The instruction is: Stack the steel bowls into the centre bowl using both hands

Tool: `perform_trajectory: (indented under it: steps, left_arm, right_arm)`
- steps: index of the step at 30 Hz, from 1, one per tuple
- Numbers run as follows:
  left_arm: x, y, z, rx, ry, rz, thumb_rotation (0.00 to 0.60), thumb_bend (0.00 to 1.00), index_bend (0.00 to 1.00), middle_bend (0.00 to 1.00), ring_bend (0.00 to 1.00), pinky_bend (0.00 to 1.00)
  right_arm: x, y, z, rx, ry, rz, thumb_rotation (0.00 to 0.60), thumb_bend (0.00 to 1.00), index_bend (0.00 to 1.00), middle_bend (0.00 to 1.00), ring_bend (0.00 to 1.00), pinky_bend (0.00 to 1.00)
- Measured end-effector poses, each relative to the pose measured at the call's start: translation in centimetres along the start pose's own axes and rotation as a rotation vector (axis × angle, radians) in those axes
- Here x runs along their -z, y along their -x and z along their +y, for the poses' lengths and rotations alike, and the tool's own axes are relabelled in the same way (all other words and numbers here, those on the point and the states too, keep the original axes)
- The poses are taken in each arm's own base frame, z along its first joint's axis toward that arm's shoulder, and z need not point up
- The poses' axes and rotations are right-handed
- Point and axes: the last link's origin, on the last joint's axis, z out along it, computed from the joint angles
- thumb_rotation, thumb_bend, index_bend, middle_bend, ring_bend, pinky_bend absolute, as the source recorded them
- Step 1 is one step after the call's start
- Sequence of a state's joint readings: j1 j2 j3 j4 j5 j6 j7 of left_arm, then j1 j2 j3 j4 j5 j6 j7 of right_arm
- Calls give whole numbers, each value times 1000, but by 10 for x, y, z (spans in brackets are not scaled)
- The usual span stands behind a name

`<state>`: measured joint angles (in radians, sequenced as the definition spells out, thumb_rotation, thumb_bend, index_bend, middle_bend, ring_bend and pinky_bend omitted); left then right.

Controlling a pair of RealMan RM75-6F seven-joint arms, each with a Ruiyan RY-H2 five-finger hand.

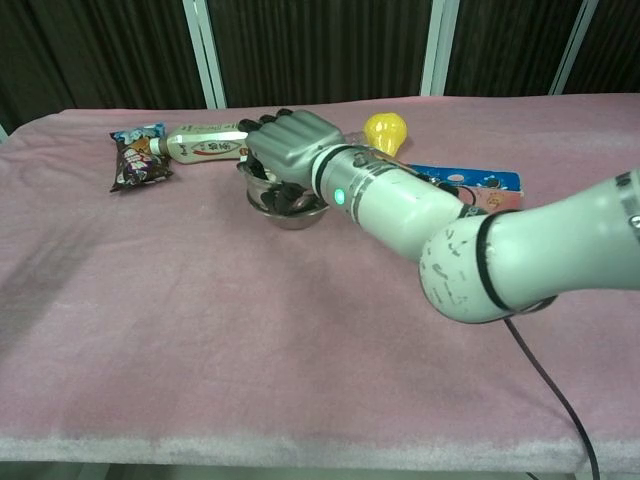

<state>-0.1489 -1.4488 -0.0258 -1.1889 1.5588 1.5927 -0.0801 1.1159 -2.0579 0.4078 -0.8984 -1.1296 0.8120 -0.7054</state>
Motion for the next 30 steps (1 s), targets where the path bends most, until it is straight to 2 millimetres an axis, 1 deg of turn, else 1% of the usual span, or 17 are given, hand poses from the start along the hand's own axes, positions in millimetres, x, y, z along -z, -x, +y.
perform_trajectory:
  steps: [1, 4, 6, 7, 10, 12, 13, 15, 17, 19, 20, 22, 23, 25, 26, 29, 30]
  left_arm:
    - [0, 0, -1, -1, -1, -3, 600, 385, 0, 72, 1, 98]
    - [1, 1, -2, -9, -3, -18, 600, 389, 0, 64, 0, 95]
    - [2, 1, -2, -9, 2, -20, 600, 388, 0, 61, 0, 94]
    - [3, 1, -2, -7, 3, -20, 600, 388, 0, 59, 0, 94]
    - [6, -1, -2, -1, 8, -13, 600, 386, 0, 52, 0, 94]
    - [10, -3, -3, -6, 13, -10, 600, 386, 0, 46, 0, 94]
    - [12, -5, -4, -12, 14, -10, 600, 386, 0, 44, 0, 94]
    - [17, -9, -6, -25, 13, -13, 600, 384, 0, 43, 0, 89]
    - [22, -13, -8, -36, 7, -21, 600, 385, 0, 43, 0, 85]
    - [28, -17, -10, -57, -1, -31, 600, 386, 0, 43, 0, 84]
    - [30, -18, -11, -71, -3, -35, 600, 387, 0, 43, 0, 83]
    - [35, -21, -11, -98, -12, -40, 600, 386, 0, 43, 0, 83]
    - [36, -22, -10, -105, -14, -39, 600, 386, 0, 43, 0, 83]
    - [40, -24, -7, -122, -14, -33, 600, 386, 0, 43, 0, 84]
    - [41, -24, -6, -130, -10, -32, 600, 385, 0, 43, 0, 83]
    - [43, -24, -1, -134, 13, -33, 600, 385, 0, 43, 0, 83]
    - [43, -23, 0, -131, 19, -36, 600, 386, 0, 43, 0, 83]
  right_arm:
    - [-1, 1, -2, 12, -1, -6, 600, 548, 462, 53, 0, 0]
    - [0, 6, -1, 10, -2, -41, 600, 409, 177, 1, 0, 0]
    - [2, 5, 2, 4, -3, -62, 600, 336, 42, 0, 0, 0]
    - [5, 4, 4, 2, -7, -71, 600, 301, 6, 0, 0, 0]
    - [14, -2, 10, 1, -26, -80, 600, 264, 0, 0, 0, 0]
    - [26, -10, 16, 2, -46, -80, 600, 260, 0, 0, 0, 0]
    - [33, -13, 19, 0, -55, -79, 600, 259, 0, 0, 0, 0]
    - [56, -20, 30, -4, -71, -76, 600, 259, 0, 0, 0, 0]
    - [88, -26, 49, 2, -66, -71, 600, 260, 0, 0, 0, 0]
    - [126, -29, 73, 16, -29, -64, 600, 259, 0, 0, 0, 0]
    - [154, -30, 91, 23, 15, -58, 600, 259, 0, 0, 0, 0]
    - [198, -29, 116, 14, 108, -47, 600, 259, 0, 0, 0, 0]
    - [228, -26, 131, -11, 187, -42, 600, 260, 0, 0, 0, 0]
    - [269, -20, 148, -66, 315, -32, 600, 259, 0, 0, 0, 0]
    - [293, -15, 156, -100, 390, -24, 600, 259, 0, 0, 0, 0]
    - [338, 2, 172, -145, 497, -3, 600, 259, 0, 0, 0, 0]
    - [350, 8, 177, -153, 516, 3, 600, 259, 0, 0, 0, 0]
